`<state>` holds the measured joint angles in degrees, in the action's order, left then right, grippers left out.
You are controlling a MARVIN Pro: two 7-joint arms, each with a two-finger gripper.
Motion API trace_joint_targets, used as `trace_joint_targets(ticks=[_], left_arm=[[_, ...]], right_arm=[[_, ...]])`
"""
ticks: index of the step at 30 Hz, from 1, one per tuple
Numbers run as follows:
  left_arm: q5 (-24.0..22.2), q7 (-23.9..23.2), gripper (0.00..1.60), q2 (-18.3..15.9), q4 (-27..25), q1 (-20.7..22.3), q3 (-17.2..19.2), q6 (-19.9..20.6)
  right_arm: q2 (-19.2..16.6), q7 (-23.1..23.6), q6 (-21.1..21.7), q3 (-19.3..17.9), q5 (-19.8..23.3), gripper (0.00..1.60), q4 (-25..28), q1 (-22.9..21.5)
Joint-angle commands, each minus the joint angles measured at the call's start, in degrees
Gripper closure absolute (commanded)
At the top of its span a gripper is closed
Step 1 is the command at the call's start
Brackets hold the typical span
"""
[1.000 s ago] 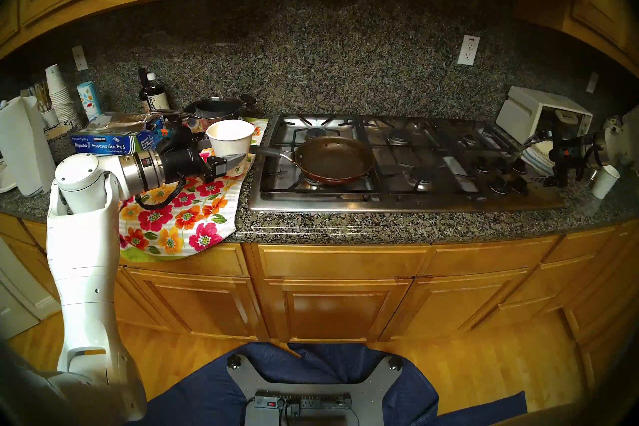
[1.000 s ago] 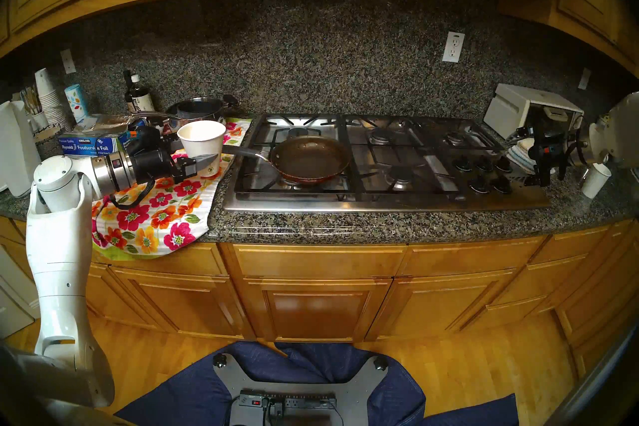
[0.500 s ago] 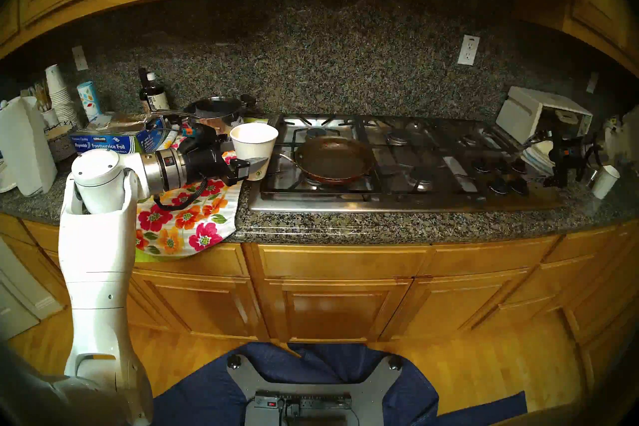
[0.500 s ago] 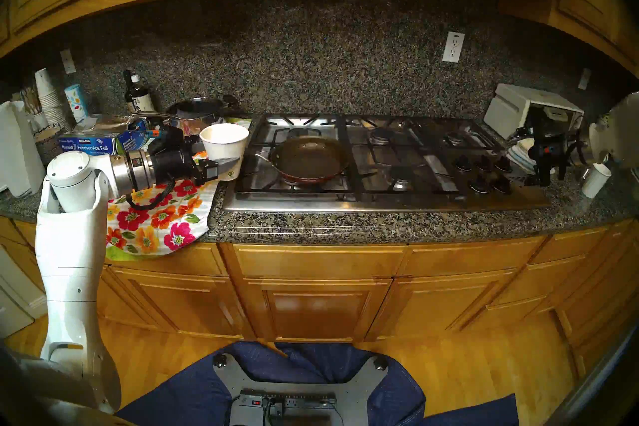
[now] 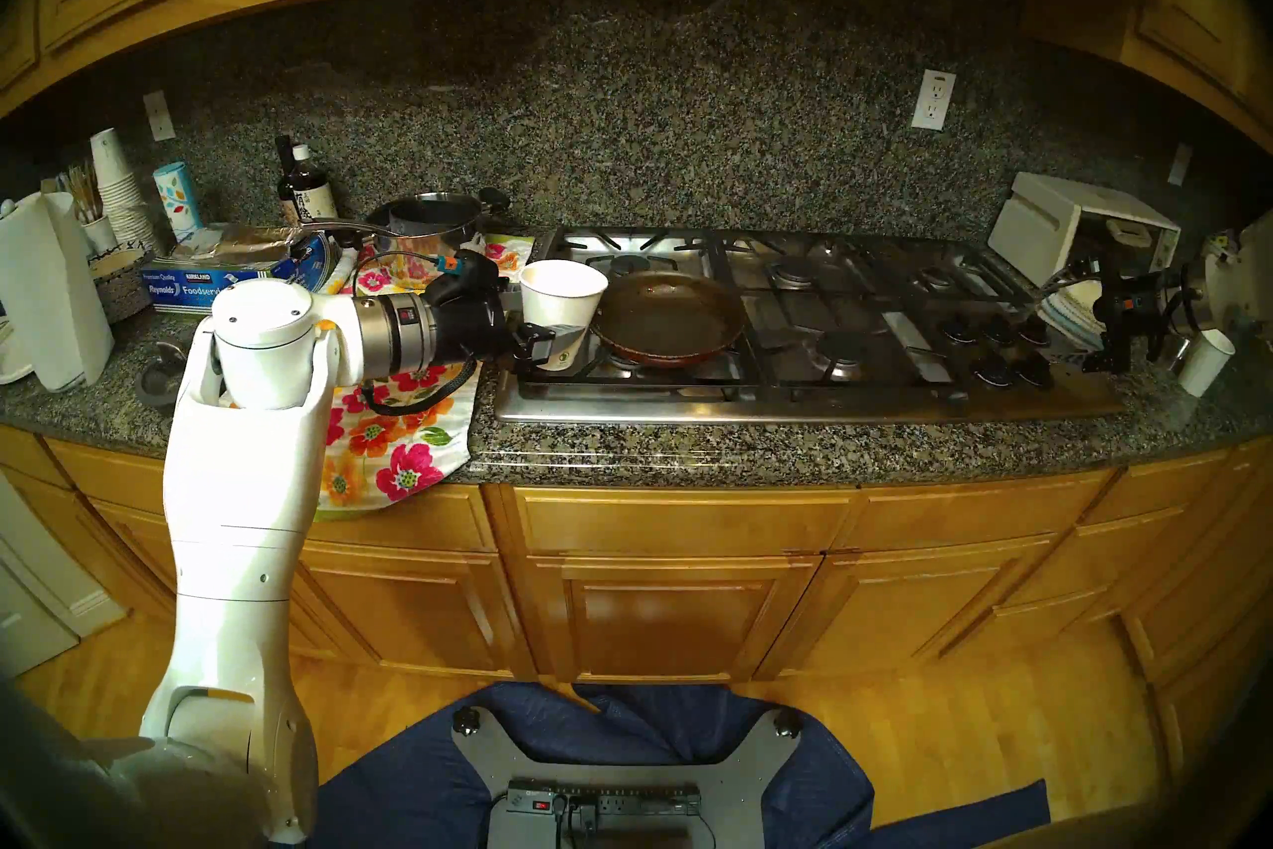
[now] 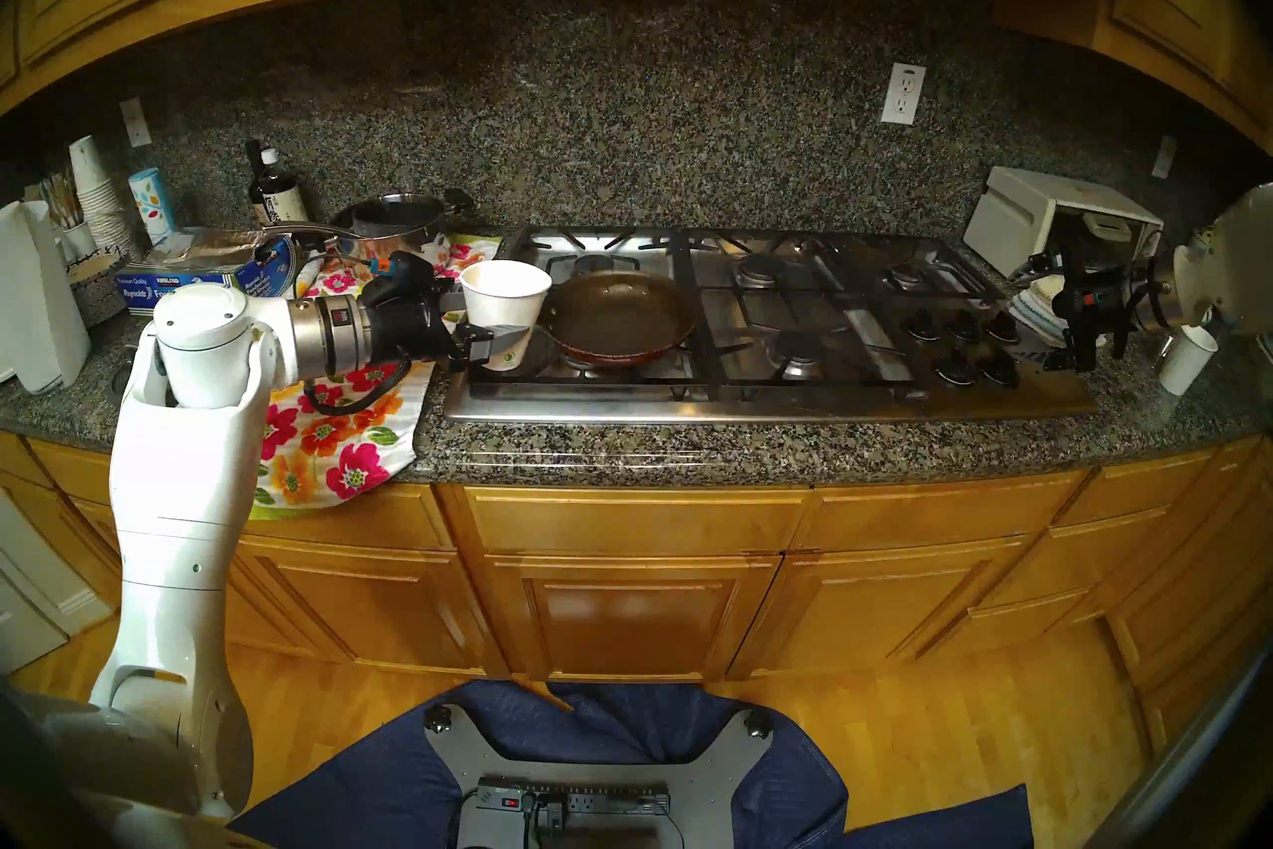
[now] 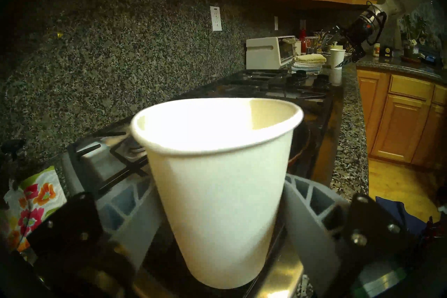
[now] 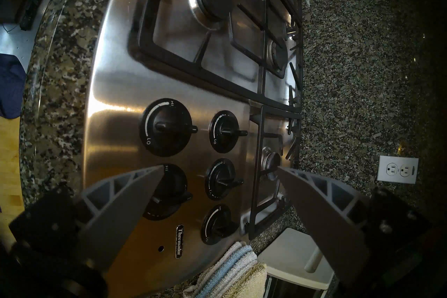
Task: Pick up the water cup, pour water into the pot, turn on the stove
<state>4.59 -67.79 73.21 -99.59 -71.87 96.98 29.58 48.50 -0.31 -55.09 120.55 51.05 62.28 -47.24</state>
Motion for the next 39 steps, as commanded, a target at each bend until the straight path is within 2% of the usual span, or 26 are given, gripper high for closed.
trace_joint_targets(ticks=[1, 13, 22, 30, 33, 39], left_arm=[[0.91, 0.38, 0.38, -0.19, -0.18, 6.68, -2.63, 1.66], [4.49, -1.84, 0.39, -3.03, 0.11, 11.12, -6.97, 4.76], [6.48, -4.30, 0.40, -6.05, -1.59, 12.71, -8.53, 6.21], [6.42, -5.18, 0.39, -9.51, -3.45, 13.89, -9.10, 7.53], [6.09, -5.39, 0.43, -10.86, -4.16, 14.04, -9.86, 8.03], [4.66, -5.24, 0.40, -12.63, -4.84, 14.54, -11.57, 8.94]], right_arm=[[0.43, -0.51, 0.09, -0.14, 0.27, 0.00, -1.10, -1.36], [0.43, -0.49, 0.09, -0.14, 0.29, 0.00, -1.11, -1.36], [0.43, -0.48, 0.09, -0.14, 0.29, 0.00, -1.11, -1.36], [0.43, -0.48, 0.09, -0.14, 0.30, 0.00, -1.11, -1.36], [0.42, -0.49, 0.09, -0.14, 0.29, 0.00, -1.11, -1.37], [0.42, -0.50, 0.09, -0.14, 0.28, 0.00, -1.12, -1.38]])
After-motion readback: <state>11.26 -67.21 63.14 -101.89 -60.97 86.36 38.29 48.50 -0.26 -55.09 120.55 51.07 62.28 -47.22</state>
